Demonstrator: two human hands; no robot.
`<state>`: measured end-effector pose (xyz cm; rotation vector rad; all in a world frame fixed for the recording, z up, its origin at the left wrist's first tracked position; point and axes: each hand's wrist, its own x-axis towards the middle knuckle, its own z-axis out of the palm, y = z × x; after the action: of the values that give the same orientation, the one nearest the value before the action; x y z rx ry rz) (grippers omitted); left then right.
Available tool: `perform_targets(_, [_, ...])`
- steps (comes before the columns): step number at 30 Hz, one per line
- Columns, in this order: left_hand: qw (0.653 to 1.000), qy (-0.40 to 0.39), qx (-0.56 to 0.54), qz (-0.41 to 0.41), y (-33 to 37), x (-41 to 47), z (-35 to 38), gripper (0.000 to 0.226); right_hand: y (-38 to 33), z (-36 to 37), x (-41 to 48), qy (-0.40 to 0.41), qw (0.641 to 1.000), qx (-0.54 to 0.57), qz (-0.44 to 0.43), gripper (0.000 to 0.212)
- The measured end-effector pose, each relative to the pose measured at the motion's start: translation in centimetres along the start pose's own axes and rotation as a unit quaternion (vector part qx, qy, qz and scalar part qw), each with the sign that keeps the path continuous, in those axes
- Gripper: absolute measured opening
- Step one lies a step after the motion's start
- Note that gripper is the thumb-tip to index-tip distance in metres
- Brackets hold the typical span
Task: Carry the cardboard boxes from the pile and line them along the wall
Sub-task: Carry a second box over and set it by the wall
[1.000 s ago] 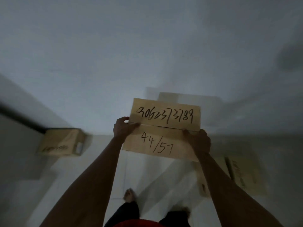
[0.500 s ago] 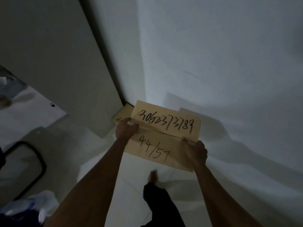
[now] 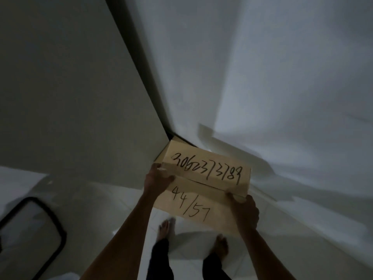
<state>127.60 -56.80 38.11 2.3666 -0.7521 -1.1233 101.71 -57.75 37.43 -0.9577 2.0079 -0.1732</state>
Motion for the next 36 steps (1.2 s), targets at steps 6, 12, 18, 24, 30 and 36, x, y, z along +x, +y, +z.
perform_targets(6, [0.998, -0.036, 0.032, 0.028, -3.9, 13.8, 1.9, 0.067, -1.5, 10.9, 7.2, 0.017, 0.998, 0.035, 0.043, 0.066])
perform_targets(12, [0.99, -0.073, 0.088, 0.086, -7.7, 26.1, 4.8, 0.07, -2.1, 21.2, 14.7, 0.04, 0.995, 0.071, 0.061, 0.069])
perform_targets(18, [0.984, -0.062, 0.123, 0.109, -11.2, 33.1, 7.6, 0.068, -3.2, 26.8, 18.8, 0.073, 0.99, 0.09, 0.08, 0.066])
perform_targets(24, [0.952, -0.017, 0.208, 0.225, -12.9, 34.4, 9.0, 0.066, -4.0, 28.7, 19.8, 0.105, 0.988, 0.072, 0.084, 0.066])
perform_targets(30, [0.884, -0.036, 0.269, 0.379, -13.6, 34.7, 9.2, 0.066, -5.7, 29.2, 20.8, 0.089, 0.991, 0.058, 0.081, 0.065])
perform_targets(36, [0.867, -0.076, 0.289, 0.398, -13.3, 35.7, 8.3, 0.07, -5.5, 29.1, 21.5, 0.059, 0.995, 0.035, 0.072, 0.067])
